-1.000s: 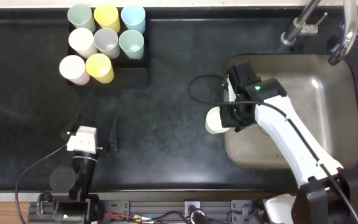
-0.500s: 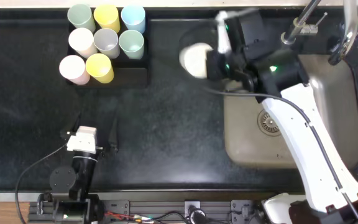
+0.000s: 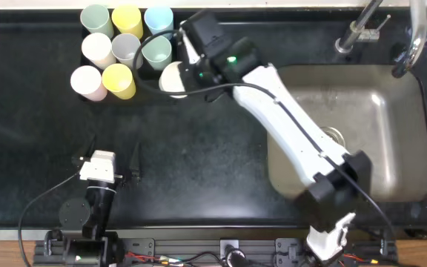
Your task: Store Cups
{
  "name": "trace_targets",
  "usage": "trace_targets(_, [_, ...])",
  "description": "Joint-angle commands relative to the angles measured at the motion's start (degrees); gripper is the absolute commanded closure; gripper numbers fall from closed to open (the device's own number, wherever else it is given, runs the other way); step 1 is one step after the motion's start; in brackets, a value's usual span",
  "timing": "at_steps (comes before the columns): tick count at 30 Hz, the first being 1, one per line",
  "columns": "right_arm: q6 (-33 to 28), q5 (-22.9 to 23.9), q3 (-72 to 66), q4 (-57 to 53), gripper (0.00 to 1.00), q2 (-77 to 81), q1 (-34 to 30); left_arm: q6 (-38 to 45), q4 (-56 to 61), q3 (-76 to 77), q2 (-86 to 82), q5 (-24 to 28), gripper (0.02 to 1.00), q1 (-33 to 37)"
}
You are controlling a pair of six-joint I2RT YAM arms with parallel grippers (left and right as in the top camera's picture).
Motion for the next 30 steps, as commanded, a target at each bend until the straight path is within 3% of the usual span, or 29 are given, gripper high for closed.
trace_targets(1, [2.23,-0.5,1.18,2.6,0.956,3.08,1.99,-0.2,-0.13,-0.09,-0.68,0.76,0.018,-0.46])
trace_targets(6, [5.14,-0.09,1.18,4.35,0.956,5.97,2.4,-0.2,-0.13,-0.09,-0.68,0.79,0.02,-0.46])
trace_targets(30, [5.2,2.51,1.11,9.4,0.958,12.33,2.8,-0.2,-0.13,-0.09,-0.68,0.79,0.018,-0.46])
